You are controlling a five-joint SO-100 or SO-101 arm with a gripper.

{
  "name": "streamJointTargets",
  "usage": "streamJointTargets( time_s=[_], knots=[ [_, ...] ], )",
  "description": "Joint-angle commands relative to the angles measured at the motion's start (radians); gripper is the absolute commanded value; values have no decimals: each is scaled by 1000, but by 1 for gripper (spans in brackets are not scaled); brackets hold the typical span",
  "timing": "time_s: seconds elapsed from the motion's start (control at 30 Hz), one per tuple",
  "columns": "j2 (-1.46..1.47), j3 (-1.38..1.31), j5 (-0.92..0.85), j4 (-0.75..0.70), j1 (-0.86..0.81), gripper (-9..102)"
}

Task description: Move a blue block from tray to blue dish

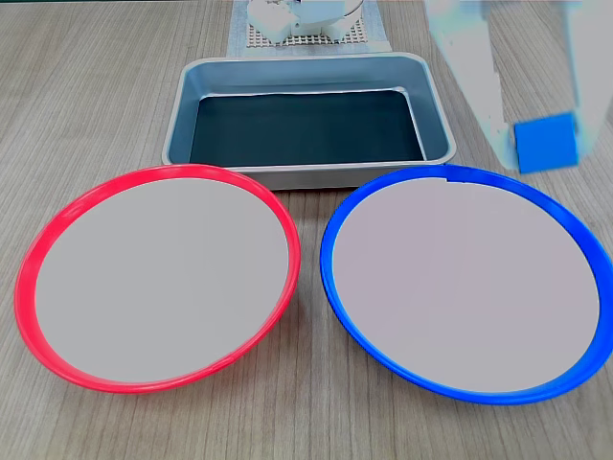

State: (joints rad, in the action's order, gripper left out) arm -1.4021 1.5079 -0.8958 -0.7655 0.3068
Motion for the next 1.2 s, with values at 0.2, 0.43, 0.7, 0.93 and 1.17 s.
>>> streamJointTargets(
  time_s=[0.2, 0.43, 0.7, 0.93, 1.17],
  knots=[
    [97, -55, -75, 35, -77, 16],
    [94, -34, -80, 37, -94, 15],
    [-249, 169, 138, -15, -67, 0],
    [-1009, 853, 561, 193, -58, -1],
    [-1502, 1299, 893, 241, -199, -1]
  ],
)
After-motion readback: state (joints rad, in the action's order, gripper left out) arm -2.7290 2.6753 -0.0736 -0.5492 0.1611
